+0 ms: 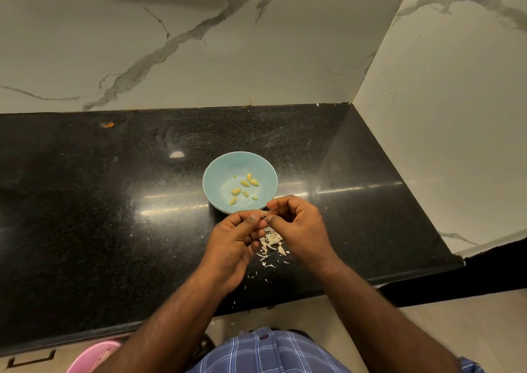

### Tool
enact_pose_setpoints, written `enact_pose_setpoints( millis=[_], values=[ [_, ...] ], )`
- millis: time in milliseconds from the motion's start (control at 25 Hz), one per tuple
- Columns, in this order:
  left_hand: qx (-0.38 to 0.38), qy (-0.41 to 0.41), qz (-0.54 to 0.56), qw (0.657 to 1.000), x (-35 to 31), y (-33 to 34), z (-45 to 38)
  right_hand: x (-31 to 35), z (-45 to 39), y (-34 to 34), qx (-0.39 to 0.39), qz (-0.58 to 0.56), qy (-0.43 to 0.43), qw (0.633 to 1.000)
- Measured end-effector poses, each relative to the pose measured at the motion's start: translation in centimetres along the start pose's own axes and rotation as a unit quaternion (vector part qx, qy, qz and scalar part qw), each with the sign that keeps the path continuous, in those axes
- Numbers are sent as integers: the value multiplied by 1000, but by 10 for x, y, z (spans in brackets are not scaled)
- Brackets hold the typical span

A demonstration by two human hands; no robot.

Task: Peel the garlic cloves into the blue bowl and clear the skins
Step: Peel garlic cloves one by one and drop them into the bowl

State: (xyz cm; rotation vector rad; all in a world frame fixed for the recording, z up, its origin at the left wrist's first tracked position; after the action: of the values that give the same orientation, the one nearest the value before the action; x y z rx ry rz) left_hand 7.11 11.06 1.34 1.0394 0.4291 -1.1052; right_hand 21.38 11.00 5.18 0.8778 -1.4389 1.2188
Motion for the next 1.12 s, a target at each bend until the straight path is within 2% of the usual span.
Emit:
enact_pose_setpoints(
  millis=[160, 360, 520, 680, 920, 1120],
  values=[
    [11, -23, 4, 1000, 0, 1, 1, -7, 0, -5, 18, 23, 15, 999],
    [46, -44, -16, 998, 7, 4, 2, 1, 3, 2, 78, -54, 13, 995],
    [35, -22, -84, 996, 6, 3, 1, 4, 6, 3, 64, -116, 6, 991],
    [7, 34, -98, 995, -5, -5, 0, 7, 3, -4, 29, -24, -39, 999],
    [26, 69, -86, 994, -14, 0, 4, 11, 5, -4, -4, 98, -103, 990],
    [0, 70, -67, 995, -17, -4, 3, 20, 10, 4, 25, 148, -137, 979]
  ],
)
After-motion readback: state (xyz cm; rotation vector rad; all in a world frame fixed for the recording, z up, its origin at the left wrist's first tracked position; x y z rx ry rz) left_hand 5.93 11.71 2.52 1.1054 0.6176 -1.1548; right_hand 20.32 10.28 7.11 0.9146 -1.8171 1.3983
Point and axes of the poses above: each hand's wrist, its own z-axis away from the middle knuckle, its own y-axis out of the palm, x = y × z, the point moved 8 cm from there along -z, towards the middle knuckle, and after that the axes turned 4 degrees about -x, right-handed, at the moved point
